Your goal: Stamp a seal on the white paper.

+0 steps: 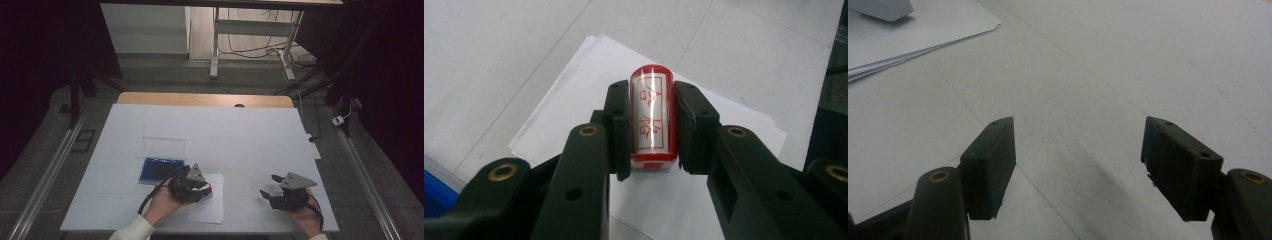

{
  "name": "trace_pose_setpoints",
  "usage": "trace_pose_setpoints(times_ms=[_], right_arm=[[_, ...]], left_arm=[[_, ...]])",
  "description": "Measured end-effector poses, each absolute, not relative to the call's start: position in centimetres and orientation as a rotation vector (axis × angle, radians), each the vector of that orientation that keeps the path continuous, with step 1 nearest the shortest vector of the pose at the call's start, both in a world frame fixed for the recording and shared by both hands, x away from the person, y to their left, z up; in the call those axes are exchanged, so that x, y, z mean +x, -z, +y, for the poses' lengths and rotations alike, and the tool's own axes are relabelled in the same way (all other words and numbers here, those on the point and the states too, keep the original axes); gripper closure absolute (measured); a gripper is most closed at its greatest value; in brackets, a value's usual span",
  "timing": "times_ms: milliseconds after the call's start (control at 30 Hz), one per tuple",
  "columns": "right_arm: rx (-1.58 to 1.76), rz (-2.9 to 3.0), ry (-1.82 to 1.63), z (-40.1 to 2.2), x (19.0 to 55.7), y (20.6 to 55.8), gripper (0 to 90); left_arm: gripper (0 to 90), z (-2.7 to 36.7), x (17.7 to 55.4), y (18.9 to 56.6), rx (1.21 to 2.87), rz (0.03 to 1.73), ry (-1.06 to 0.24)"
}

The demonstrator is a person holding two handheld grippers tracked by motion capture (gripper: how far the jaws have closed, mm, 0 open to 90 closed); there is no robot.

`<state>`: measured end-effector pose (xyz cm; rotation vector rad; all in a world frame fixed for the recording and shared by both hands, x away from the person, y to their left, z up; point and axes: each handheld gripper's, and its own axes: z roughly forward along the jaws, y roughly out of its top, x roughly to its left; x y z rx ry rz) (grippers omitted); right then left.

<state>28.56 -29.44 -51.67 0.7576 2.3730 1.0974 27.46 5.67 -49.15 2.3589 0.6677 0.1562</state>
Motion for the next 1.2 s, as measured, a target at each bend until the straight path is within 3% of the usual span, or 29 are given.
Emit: trace_pose_setpoints(times_ms=[1200], right_arm=[[0.753, 2.374, -1.086, -29.39, 28.46, 51.61, 30.1]], left_arm=[[70.1, 5.14, 27.57, 49.80, 2.407, 0.658, -0.166]])
